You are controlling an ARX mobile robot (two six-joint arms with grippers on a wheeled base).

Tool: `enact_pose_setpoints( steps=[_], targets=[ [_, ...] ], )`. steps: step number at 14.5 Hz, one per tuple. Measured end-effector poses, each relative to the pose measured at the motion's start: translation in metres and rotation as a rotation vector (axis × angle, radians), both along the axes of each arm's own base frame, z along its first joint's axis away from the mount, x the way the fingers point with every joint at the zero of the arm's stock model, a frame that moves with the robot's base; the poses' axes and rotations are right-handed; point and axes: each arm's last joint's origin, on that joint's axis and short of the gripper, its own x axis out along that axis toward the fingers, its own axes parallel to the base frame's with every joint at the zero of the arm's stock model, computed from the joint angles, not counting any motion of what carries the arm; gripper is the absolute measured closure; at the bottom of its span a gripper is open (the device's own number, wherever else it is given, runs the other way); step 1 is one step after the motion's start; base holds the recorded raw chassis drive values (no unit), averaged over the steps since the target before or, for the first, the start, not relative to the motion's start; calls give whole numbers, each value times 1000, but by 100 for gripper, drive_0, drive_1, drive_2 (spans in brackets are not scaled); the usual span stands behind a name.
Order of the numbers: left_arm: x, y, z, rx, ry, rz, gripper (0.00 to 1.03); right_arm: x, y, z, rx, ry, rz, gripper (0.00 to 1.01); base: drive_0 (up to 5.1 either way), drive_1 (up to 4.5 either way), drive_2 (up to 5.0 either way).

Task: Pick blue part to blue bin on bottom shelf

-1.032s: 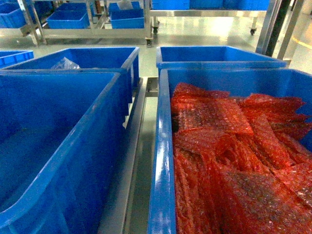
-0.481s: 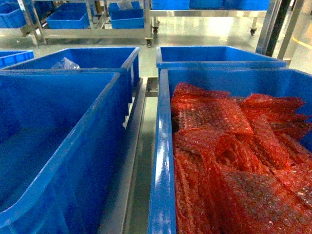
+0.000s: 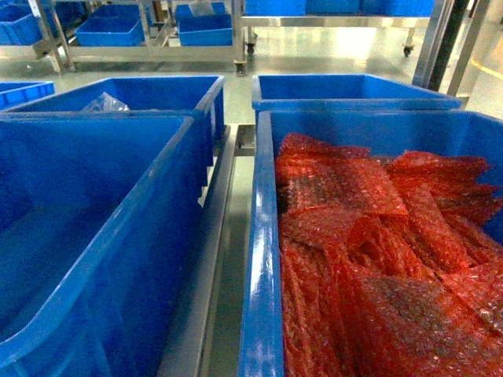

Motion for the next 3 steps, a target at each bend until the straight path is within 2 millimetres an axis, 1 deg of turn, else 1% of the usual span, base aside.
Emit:
enact_pose_setpoints(
  steps=[3],
  targets=[
    [0,0,0,0,0,0,5,0,0,0,0,0,0,3,0,0,0]
  ],
)
